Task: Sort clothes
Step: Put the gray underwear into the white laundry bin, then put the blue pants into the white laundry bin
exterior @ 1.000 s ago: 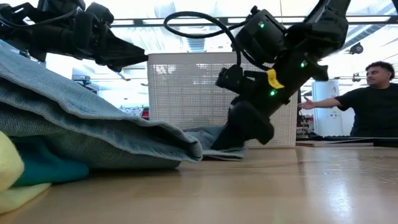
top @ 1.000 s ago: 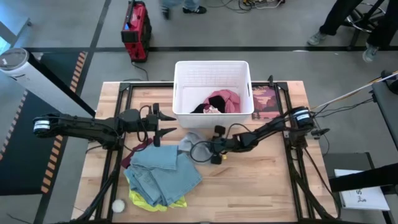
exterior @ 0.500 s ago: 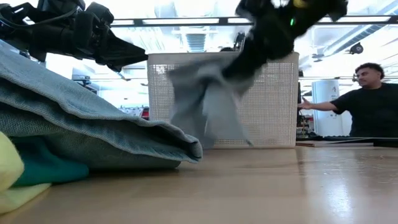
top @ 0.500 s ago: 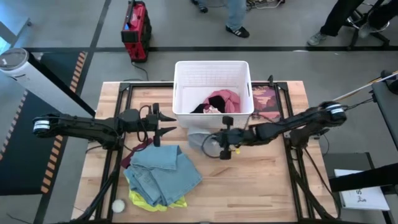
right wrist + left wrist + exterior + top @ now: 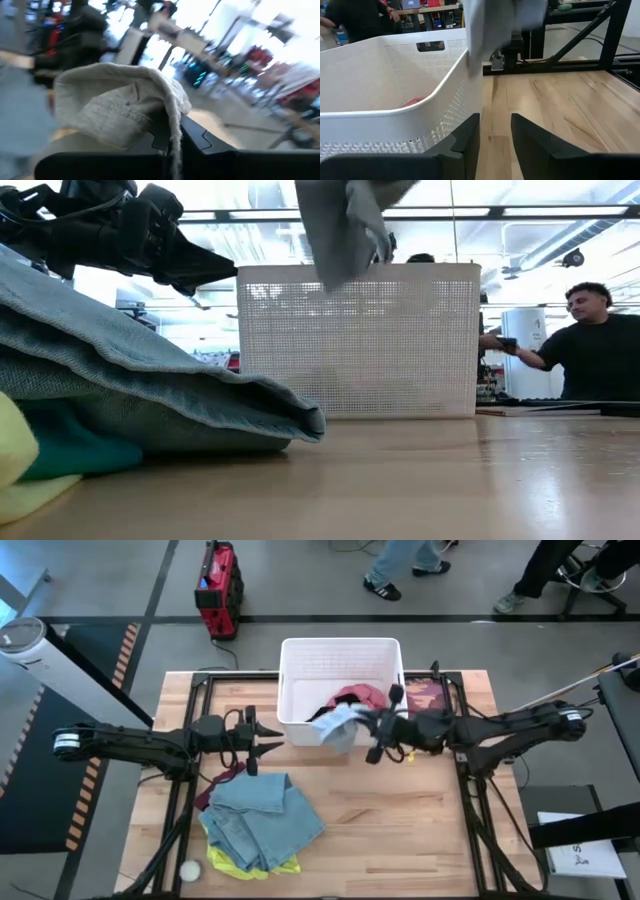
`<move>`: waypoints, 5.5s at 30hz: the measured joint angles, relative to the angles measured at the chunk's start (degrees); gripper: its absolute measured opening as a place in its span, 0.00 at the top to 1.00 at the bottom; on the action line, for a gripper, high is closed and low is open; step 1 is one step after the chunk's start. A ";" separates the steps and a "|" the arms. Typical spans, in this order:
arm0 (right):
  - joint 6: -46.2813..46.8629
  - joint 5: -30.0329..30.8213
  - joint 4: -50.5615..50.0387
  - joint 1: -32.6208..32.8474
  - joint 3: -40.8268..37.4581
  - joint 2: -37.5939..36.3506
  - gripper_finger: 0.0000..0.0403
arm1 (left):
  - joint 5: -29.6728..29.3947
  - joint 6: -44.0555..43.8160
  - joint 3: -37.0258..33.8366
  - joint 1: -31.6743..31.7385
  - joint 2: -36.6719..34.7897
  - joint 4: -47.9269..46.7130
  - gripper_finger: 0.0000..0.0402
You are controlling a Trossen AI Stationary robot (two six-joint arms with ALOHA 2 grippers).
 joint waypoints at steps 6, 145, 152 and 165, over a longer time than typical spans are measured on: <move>-8.70 2.48 1.88 -4.34 5.44 1.42 1.00 | -0.02 0.13 0.00 0.00 0.00 -0.23 0.87; 22.84 -12.68 -9.62 3.02 -7.28 4.46 0.42 | -20.02 -33.83 45.64 -50.00 33.98 -89.67 0.90; 22.64 -12.66 -8.83 3.04 -7.28 4.44 0.44 | -30.90 -34.95 51.58 -46.74 24.31 -90.28 0.90; 22.47 -12.66 -8.42 6.29 -7.28 0.13 0.42 | -59.53 -26.29 63.61 -46.09 15.12 -87.42 0.90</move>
